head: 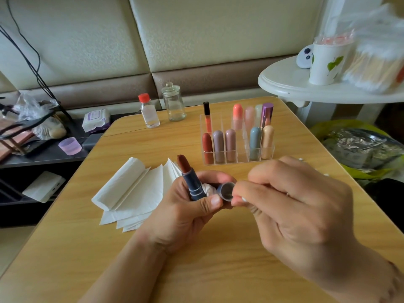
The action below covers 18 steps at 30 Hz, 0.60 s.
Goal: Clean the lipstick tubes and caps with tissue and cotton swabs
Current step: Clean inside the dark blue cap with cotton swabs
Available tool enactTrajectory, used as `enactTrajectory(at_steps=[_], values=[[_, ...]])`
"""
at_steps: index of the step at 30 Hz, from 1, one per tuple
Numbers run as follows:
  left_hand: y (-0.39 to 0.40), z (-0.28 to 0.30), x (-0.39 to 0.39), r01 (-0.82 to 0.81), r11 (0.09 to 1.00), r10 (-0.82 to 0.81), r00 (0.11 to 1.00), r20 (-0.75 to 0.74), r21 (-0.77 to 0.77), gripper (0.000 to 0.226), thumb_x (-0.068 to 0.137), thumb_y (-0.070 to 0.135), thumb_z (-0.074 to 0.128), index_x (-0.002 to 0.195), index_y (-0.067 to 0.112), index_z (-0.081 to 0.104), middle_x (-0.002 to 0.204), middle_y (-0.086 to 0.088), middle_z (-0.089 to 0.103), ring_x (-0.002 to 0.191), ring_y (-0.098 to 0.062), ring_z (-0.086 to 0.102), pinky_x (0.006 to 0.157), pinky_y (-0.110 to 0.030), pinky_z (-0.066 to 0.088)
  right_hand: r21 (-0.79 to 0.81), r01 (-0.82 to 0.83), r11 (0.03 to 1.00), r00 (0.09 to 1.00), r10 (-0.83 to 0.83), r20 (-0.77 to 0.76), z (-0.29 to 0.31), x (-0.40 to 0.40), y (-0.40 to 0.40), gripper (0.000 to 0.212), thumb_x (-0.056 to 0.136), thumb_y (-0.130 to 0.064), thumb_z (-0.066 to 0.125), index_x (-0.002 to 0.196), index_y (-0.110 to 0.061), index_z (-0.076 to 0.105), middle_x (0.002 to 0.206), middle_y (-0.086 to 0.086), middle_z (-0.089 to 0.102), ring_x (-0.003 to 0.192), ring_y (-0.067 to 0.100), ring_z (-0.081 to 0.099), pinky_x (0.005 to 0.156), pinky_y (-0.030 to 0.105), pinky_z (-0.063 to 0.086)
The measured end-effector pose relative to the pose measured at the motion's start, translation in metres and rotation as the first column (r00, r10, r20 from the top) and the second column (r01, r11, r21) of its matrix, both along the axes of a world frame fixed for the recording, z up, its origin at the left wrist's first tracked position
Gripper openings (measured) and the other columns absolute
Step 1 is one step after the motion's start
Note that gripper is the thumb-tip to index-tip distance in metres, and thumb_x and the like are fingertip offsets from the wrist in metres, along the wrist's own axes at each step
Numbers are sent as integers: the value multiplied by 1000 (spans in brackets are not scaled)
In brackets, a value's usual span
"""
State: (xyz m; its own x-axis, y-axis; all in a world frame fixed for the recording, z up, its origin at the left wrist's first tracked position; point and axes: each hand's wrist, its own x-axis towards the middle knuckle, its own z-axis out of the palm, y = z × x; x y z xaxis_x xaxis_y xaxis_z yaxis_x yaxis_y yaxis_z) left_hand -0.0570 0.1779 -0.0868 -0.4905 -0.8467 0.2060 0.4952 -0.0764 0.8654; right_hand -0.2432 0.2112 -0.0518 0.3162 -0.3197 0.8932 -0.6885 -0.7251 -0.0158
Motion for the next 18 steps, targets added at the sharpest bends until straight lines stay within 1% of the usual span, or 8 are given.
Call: enactTrajectory(at_steps=[2,4,6,8,11,14,18], values=[[0,1,0,-7,1000,7,1000,2,-3,30,75,17,83,103,13,74,93,-6,71,92,-20,66,89,-34,53,-25,23,999,1000,-23,-16,0,-1,0,19,90,0,67,76,-8,76,72,4,64,57,26,48,49,33,41],[0,2,-1,14,1000,-14,1000,-8,-13,27,78,15,79,105,13,73,93,-4,71,93,-18,67,90,-31,53,-29,20,999,1000,-21,-16,-1,0,1,19,90,1,66,78,-8,77,72,5,65,57,27,48,48,34,42],[1,3,-1,20,1000,-20,1000,-17,-22,26,80,14,77,106,13,72,95,-4,72,93,-16,67,89,-29,53,-1,-17,1000,1000,17,4,-2,2,1,22,94,-3,63,79,-9,78,74,4,66,57,27,51,48,34,44],[1,3,0,-3,1000,3,1000,-2,-18,26,78,16,79,104,14,73,94,-4,72,91,-16,67,86,-27,53,32,-40,999,999,40,18,-1,3,1,23,95,-5,63,78,-10,78,73,3,65,58,26,52,50,33,44],[0,1,0,-31,999,32,999,36,-31,29,74,20,83,101,16,75,92,-4,71,88,-18,66,87,-32,52,27,-7,1000,1000,7,5,2,0,0,23,94,-6,65,74,-10,77,71,2,63,58,24,49,52,29,39],[-1,0,0,-26,999,27,999,35,-39,29,74,20,83,102,17,75,92,-4,72,90,-19,66,89,-34,51,-20,36,999,999,-36,-3,2,-1,0,20,90,-1,67,74,-8,77,71,3,64,57,25,47,51,30,39],[0,2,2,-16,998,18,999,27,-58,27,77,19,80,103,18,75,97,-3,73,95,-18,67,91,-33,51,12,-13,1000,999,12,30,-3,0,1,15,85,2,71,78,-9,79,72,4,65,57,26,52,50,32,43]])
